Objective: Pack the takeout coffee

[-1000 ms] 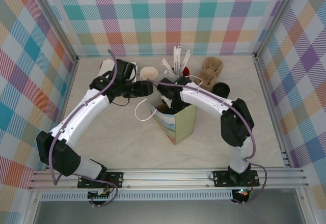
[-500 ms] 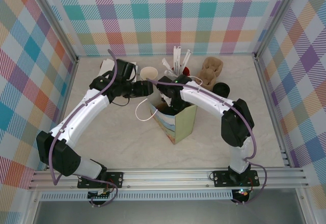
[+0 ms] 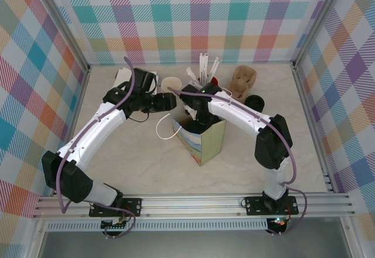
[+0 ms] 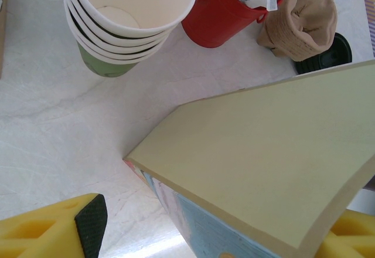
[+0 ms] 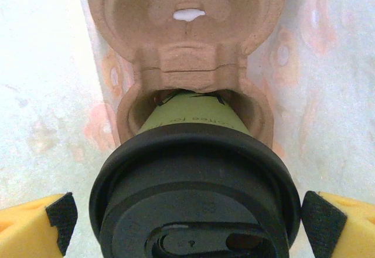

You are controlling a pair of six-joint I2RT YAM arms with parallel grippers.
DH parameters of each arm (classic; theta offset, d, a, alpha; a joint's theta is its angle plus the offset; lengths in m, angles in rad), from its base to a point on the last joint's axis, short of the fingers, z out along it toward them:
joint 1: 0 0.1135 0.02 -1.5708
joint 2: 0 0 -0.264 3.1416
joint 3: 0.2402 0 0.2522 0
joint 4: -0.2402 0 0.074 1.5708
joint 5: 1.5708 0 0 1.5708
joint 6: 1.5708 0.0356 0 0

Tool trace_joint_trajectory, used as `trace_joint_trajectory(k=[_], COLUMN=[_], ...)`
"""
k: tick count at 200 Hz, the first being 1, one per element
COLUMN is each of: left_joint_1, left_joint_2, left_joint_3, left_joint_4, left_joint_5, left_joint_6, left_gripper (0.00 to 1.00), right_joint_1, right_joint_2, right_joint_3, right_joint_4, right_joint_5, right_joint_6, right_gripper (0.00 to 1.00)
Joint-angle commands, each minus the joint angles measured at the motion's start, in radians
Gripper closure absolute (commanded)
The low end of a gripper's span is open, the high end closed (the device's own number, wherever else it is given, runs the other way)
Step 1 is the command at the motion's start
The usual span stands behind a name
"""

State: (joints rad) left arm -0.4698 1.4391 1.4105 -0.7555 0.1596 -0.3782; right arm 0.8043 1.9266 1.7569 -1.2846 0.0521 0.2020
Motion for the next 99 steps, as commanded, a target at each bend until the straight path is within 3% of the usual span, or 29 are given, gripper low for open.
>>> trace_joint_trajectory(k=[1,99], left_joint_1=[-0.001,-0.001], left_joint_2=[0.007,0.018], left_joint_3=[-0.008,-0.006], left_joint_4=[0.011,0.014], left_joint_5=[0.007,0.011], left_joint_6=[-0.003,-0.002], left_gripper=[0.26,0.25], right_joint_1=[-0.005,-0.005], right_joint_2=[-0.043,-0.052], right_joint_3=[0.04,0.143], right_joint_4=[-0.048,-0.124], right_joint_5=[-0.011,-0.01], right_joint_6=[0.019,0.022], right_gripper=[0.0,0.0])
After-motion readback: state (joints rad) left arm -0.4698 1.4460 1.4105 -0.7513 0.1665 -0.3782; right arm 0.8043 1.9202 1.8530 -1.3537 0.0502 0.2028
